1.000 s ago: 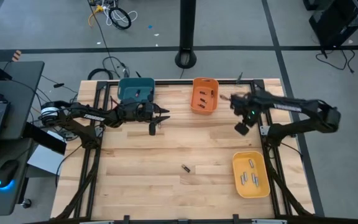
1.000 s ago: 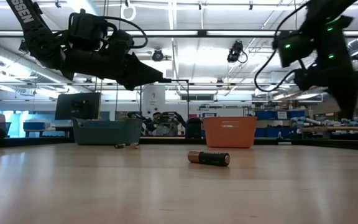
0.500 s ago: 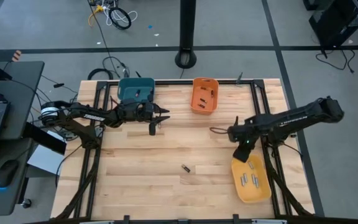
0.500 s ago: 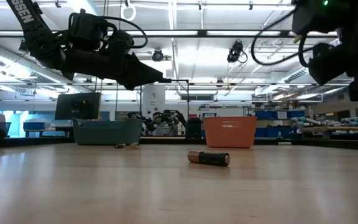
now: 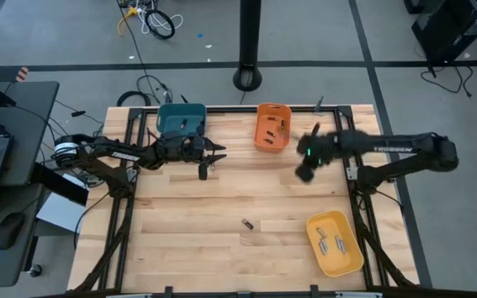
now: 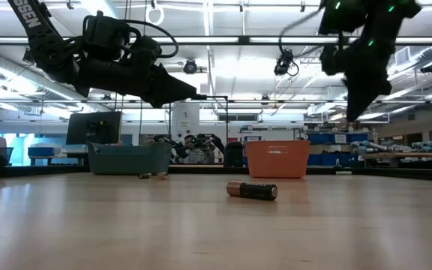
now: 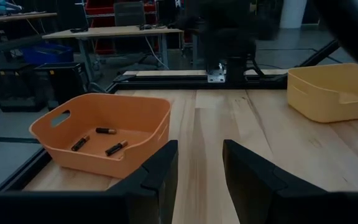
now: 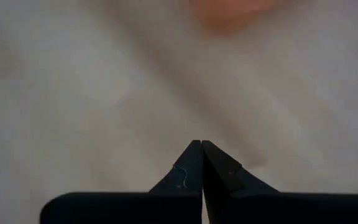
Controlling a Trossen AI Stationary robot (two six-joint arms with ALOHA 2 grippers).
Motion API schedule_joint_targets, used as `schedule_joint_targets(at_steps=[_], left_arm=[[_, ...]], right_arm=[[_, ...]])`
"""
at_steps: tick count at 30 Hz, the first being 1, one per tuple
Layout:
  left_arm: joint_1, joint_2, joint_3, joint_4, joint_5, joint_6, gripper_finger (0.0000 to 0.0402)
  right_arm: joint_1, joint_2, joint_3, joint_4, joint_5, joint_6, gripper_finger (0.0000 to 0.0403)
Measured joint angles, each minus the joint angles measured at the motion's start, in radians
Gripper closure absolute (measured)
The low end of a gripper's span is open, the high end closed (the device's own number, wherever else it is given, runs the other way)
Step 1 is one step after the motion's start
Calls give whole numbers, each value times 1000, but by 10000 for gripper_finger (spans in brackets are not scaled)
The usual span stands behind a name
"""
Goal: Sort batteries
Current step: Put the silver battery into the yellow bin
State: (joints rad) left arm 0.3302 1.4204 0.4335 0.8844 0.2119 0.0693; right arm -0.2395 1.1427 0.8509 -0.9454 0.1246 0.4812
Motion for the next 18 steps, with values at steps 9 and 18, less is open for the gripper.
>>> schedule_joint_targets(at_steps=[9, 18], left_arm=[[23, 0, 0, 0, -1, -18, 266], [44, 0, 0, -6, -4, -18, 266]], right_arm=[[-571, 147, -4, 171, 17, -209, 395], [-778, 378, 7, 328, 40, -265, 395]])
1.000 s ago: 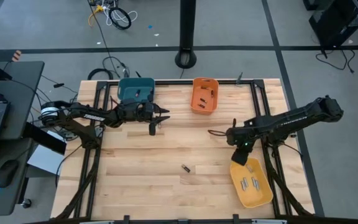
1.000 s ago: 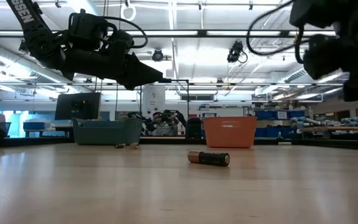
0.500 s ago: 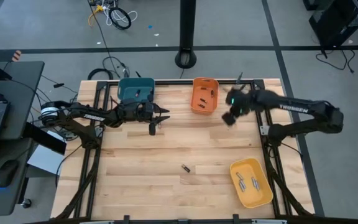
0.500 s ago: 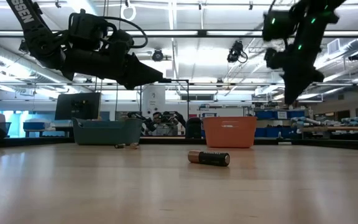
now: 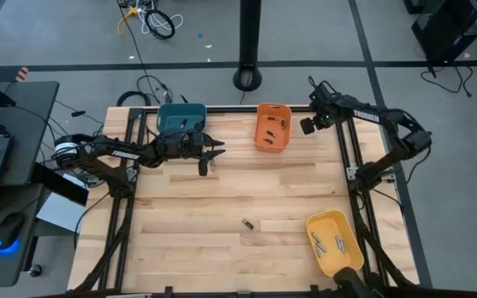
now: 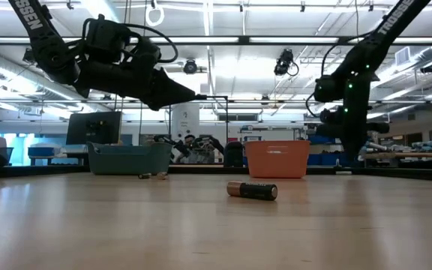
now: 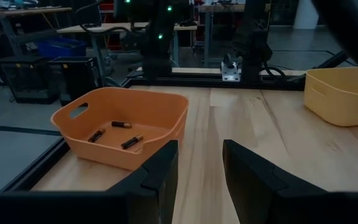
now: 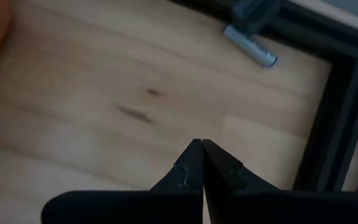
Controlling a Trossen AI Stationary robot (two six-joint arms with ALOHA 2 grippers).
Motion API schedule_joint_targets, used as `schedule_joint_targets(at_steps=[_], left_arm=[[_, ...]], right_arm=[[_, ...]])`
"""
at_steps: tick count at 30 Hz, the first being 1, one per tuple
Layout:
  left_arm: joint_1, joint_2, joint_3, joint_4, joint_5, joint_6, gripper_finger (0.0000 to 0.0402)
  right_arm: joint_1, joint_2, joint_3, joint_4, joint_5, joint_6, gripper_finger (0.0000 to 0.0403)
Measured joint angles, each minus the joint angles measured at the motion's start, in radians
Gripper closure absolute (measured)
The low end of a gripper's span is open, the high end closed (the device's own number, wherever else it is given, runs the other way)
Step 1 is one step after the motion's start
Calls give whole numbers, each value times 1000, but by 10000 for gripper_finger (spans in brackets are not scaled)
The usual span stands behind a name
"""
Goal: Sort batteries
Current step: Put the silver battery into the yellow bin
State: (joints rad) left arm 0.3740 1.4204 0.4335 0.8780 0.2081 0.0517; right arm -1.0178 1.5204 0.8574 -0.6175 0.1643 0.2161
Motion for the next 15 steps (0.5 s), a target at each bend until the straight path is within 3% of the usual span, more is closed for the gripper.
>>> schedule_joint_targets(at_steps=[8, 15], left_arm=[[-1, 0, 0, -13, 0, -7, 266], [-1, 0, 0, -22, 0, -8, 266]], right_arm=[[21, 3, 14, -25, -6, -37, 394], [240, -225, 14, -328, -41, -102, 394]])
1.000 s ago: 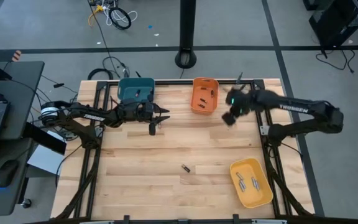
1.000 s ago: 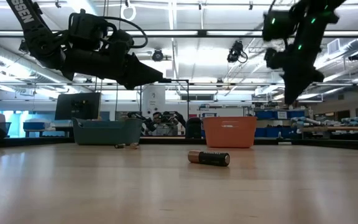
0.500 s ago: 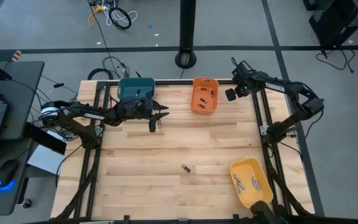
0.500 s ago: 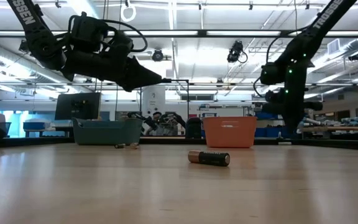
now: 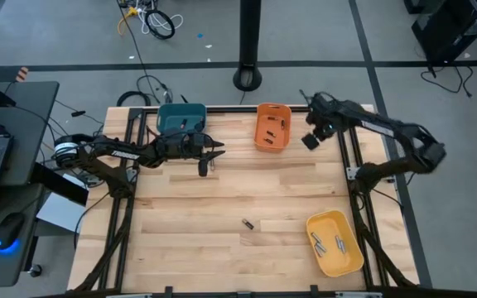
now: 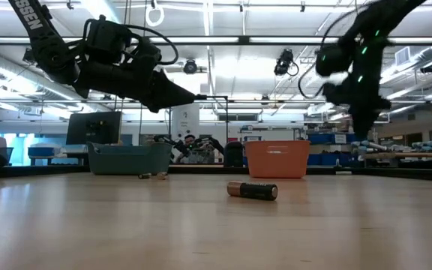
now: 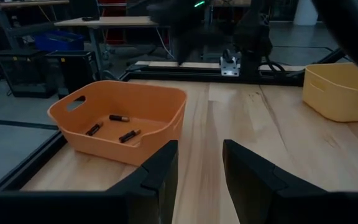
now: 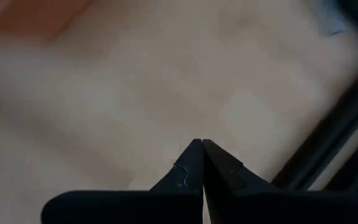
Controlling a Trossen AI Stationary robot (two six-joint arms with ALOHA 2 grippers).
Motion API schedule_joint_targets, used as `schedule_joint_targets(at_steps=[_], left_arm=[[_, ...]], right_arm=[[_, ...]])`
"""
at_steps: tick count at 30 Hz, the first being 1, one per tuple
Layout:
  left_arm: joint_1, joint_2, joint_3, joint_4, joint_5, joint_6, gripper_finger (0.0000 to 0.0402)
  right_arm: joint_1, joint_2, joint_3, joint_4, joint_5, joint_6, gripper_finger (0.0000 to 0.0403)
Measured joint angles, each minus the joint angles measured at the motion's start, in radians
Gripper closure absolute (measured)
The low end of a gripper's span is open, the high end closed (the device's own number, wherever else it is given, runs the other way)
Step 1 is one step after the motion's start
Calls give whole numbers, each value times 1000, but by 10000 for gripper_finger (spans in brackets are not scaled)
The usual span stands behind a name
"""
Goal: Sort batteries
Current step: Put the silver battery into the yellow bin
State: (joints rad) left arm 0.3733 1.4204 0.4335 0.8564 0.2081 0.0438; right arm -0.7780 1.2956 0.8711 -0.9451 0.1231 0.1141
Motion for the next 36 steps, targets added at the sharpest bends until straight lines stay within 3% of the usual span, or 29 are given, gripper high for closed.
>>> schedule_joint_targets(at_steps=[6, 10, 14, 18, 24, 32, 36], left_arm=[[0, 0, 0, 1, 0, 0, 266], [0, 0, 0, 1, 0, -4, 266], [0, 0, 0, -3, 1, -8, 266], [0, 0, 0, -14, 1, -2, 266], [0, 0, 0, -14, 1, 2, 266], [0, 0, 0, -14, 1, 3, 266], [0, 0, 0, -15, 1, 4, 266]], right_arm=[[333, -223, 0, -286, -146, 122, 394], [563, -315, 0, -318, -280, 305, 394], [763, -319, 0, -296, -369, 462, 394], [916, -258, -11, -229, -403, 510, 394], [1036, -112, -14, -147, -448, 402, 394], [1083, 26, -14, 19, -566, 361, 394], [1093, 69, -14, 21, -569, 354, 395]])
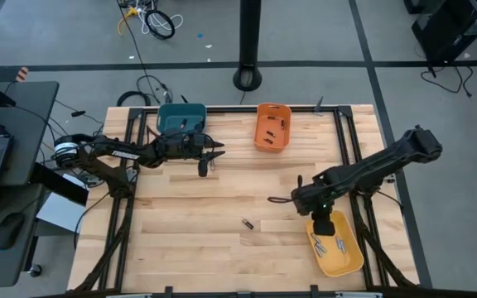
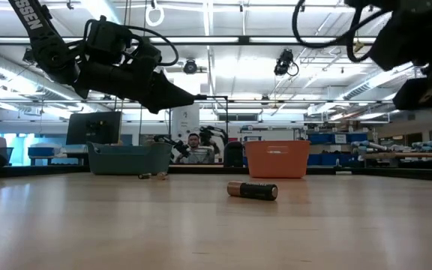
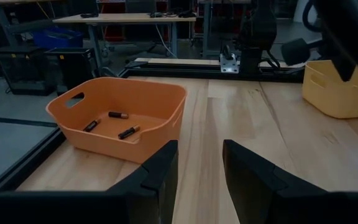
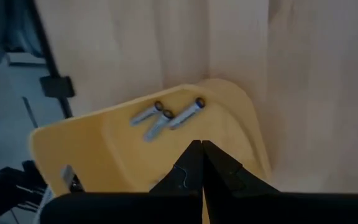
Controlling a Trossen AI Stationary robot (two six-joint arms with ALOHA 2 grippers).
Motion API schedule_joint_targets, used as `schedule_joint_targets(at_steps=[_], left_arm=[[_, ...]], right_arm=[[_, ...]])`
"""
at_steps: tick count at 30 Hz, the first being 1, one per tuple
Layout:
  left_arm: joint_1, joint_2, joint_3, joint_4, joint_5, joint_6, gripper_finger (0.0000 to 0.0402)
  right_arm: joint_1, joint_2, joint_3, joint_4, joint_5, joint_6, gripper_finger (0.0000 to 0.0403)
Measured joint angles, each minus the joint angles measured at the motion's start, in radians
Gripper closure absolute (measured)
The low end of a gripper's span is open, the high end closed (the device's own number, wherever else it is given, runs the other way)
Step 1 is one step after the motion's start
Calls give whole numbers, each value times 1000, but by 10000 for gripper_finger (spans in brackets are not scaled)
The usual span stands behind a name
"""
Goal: Sort batteries
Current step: Put the silver battery into the yellow bin
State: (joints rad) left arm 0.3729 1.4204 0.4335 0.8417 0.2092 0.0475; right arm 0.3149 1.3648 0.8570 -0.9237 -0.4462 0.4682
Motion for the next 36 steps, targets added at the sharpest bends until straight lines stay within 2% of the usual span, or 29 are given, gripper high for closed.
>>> schedule_joint_targets(at_steps=[7, 19, 28, 36], left_arm=[[0, 0, 0, 0, 0, 0, 266], [0, 0, 0, 0, 0, 0, 266], [0, 0, 0, -2, 0, 0, 266], [0, 0, 0, -3, 0, 0, 266]], right_arm=[[0, 42, 0, -54, 110, -45, 395], [-19, -18, 39, -169, 467, -104, 395], [-80, -20, 39, -263, 622, -154, 396], [-179, -148, 125, -187, 779, -288, 398]])
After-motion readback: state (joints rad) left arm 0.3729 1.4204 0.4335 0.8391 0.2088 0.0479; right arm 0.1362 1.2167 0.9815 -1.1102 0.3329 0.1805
